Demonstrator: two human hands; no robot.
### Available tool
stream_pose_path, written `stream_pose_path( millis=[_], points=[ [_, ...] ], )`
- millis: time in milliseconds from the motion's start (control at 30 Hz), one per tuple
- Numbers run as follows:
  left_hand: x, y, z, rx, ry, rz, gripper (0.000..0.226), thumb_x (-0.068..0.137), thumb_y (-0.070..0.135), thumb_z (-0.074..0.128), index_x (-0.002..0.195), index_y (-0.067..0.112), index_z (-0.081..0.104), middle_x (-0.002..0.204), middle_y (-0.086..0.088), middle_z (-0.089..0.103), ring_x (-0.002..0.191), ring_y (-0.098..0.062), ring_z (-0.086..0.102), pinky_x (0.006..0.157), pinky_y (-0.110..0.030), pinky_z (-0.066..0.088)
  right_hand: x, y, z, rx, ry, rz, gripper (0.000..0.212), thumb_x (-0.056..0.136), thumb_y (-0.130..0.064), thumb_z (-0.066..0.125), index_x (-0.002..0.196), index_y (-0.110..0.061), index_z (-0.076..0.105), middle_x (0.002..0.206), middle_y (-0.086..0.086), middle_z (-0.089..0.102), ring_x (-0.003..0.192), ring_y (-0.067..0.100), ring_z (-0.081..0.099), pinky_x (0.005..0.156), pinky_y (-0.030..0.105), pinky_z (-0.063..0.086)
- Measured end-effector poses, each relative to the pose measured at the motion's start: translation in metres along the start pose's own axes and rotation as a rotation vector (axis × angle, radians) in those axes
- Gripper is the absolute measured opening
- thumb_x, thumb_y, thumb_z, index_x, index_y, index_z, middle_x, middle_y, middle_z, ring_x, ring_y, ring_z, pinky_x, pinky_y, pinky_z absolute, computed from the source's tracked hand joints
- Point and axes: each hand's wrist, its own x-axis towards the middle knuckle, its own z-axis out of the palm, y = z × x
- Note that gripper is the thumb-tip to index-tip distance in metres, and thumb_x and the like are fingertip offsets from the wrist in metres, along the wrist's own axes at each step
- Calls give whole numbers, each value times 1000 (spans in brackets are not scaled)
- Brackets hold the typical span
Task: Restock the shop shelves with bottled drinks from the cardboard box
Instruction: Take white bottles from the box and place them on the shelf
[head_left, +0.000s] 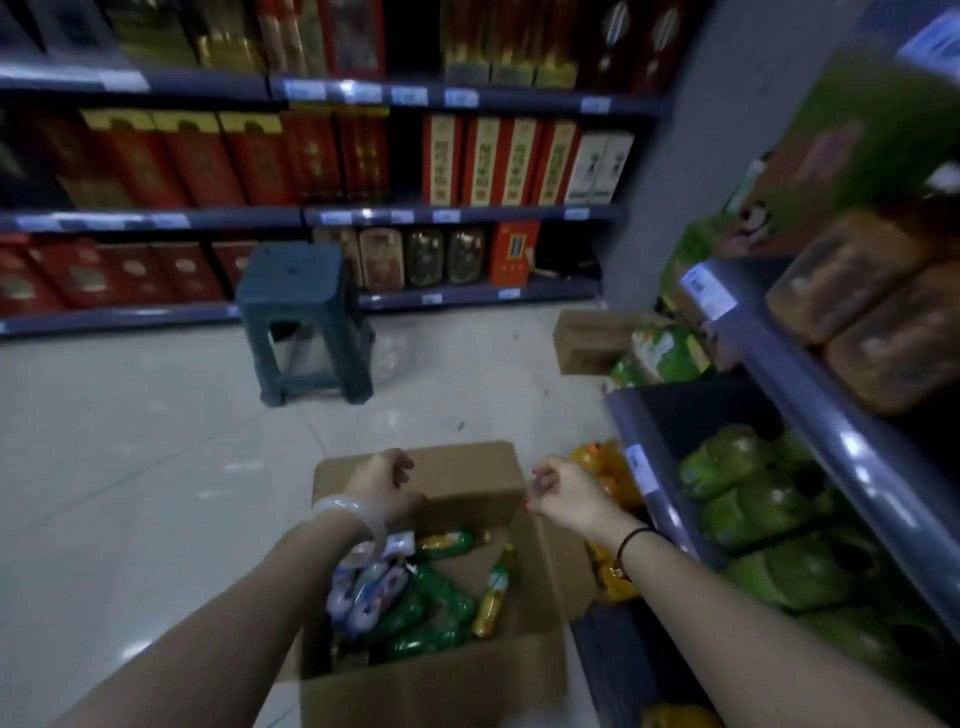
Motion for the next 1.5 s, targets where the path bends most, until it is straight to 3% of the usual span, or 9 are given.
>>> stream_pose_path(
  millis=[133, 333, 467, 700, 867, 1033, 1167, 1367, 1500],
  points=[
    [25, -74, 37, 46, -93, -82, 32, 76, 14, 73, 104, 13, 57, 89, -2, 57, 85, -19, 55, 71, -25, 40, 42, 39, 68, -15, -63, 83, 51, 79, -17, 72, 125, -10, 52, 120, 7, 57, 113, 23, 55, 88, 30, 49],
    [65, -179, 112, 52, -132, -203, 23, 81, 21, 69, 100, 16, 57, 95, -4, 57, 89, -22, 55, 72, -20, 35, 100, 109, 172, -12, -159, 179, 56, 83, -16, 70, 133, -9, 46, 127, 10, 55, 115, 24, 53, 83, 28, 46],
    [95, -246, 166, 6, -128, -240, 34, 84, 18, 66, 115, 8, 59, 110, -12, 63, 105, -26, 58, 81, -23, 43, 143, 149, 238, -38, -188, 177, 52, 84, -17, 67, 132, -10, 47, 125, 6, 55, 106, 19, 53, 79, 27, 42],
    [166, -363, 238, -102, -162, -389, 58, 79, 18, 72, 131, 11, 47, 131, -9, 52, 118, -22, 52, 93, -29, 42, 234, 200, 350, -32, -225, 115, 47, 81, -16, 69, 125, -12, 52, 111, 2, 57, 106, 18, 54, 91, 31, 48],
    [230, -425, 280, -105, -89, -396, 69, 74, 25, 77, 134, 18, 45, 131, -4, 54, 119, -21, 53, 100, -35, 45, 304, 222, 401, -81, -231, 21, 40, 81, -19, 70, 117, -17, 51, 102, 0, 56, 93, 14, 53, 79, 26, 46],
    [281, -488, 316, -103, -93, -393, 77, 60, 31, 85, 127, 23, 49, 124, -2, 59, 113, -21, 56, 98, -40, 47, 374, 220, 446, -175, -164, -149, 48, 77, -24, 74, 120, -15, 55, 119, 5, 60, 111, 23, 57, 92, 34, 48],
    [306, -518, 331, -13, -150, -330, 89, 61, 33, 85, 137, 21, 40, 126, 0, 58, 113, -18, 57, 98, -33, 47, 413, 206, 486, -281, -146, -329, 54, 78, -27, 71, 127, -17, 52, 126, 6, 55, 116, 24, 53, 98, 39, 43],
    [321, -523, 336, 187, -337, -229, 57, 64, 41, 79, 115, 28, 58, 100, 7, 62, 91, -12, 60, 85, -30, 52, 434, 213, 520, -456, -32, -470, 54, 85, -28, 64, 136, -21, 47, 129, 1, 48, 121, 24, 40, 99, 33, 30],
    [310, -514, 332, 404, -408, -171, 69, 47, 65, 73, 107, 34, 58, 100, 5, 62, 94, -16, 59, 86, -34, 50, 433, 217, 520, -495, -34, -509, 60, 86, -25, 62, 142, -19, 40, 135, 0, 43, 124, 22, 36, 102, 33, 26]
  ],
)
